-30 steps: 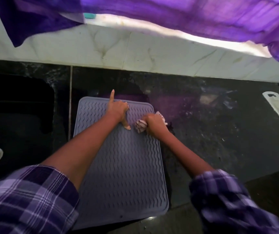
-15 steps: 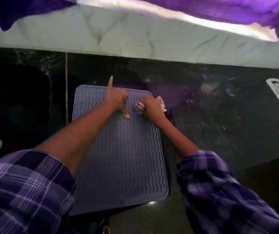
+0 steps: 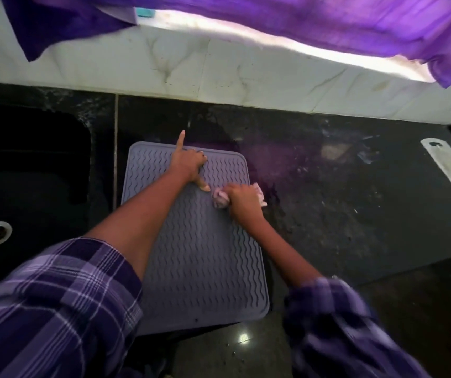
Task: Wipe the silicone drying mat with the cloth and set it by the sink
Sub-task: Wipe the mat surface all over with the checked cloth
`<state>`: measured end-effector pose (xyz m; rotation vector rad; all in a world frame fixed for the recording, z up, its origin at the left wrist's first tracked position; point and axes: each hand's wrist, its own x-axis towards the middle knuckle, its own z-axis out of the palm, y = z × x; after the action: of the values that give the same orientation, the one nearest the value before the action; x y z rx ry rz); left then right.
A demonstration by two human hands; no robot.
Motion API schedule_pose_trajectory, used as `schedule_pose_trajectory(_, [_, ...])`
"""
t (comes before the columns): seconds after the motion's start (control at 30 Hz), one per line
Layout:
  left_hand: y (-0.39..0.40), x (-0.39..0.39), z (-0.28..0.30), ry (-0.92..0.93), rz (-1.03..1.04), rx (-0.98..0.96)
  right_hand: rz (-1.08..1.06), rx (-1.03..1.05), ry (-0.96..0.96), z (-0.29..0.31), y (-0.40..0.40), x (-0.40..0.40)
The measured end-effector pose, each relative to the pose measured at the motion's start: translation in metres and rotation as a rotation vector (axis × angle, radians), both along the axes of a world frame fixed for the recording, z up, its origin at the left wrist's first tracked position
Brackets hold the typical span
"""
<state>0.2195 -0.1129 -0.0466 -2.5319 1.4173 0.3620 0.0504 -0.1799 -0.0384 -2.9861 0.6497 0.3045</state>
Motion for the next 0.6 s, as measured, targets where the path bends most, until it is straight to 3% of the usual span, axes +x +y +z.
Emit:
schedule_pose_trajectory(0.13, [0.003, -0.010, -0.003, -0.064, -0.008, 0.013, 0.124, 0.126, 0.071, -0.004, 0.018, -0.063])
schedule_pose_trajectory(0.23, [0.007, -0.033, 0.000, -0.132, 0.009, -0.020, 0.115, 0.099, 0.110, 0.001, 0.018, -0.064])
schedule_pose_trajectory(0.37, [0.032, -0.062, 0.014, 0.050, 0.058, -0.025, 0.003, 0.100, 0.221, 0.028, 0.003, -0.021])
schedule_pose_trajectory(0.47, [0.059, -0.080, 0.012, 0.222, 0.084, 0.017, -0.056, 0.053, 0.075, 0.032, 0.002, 0.003])
schedule_pose_trajectory(0.6, [0.073, -0.096, 0.004, 0.151, 0.068, 0.053, -0.031, -0.028, 0.002, 0.010, 0.034, -0.015])
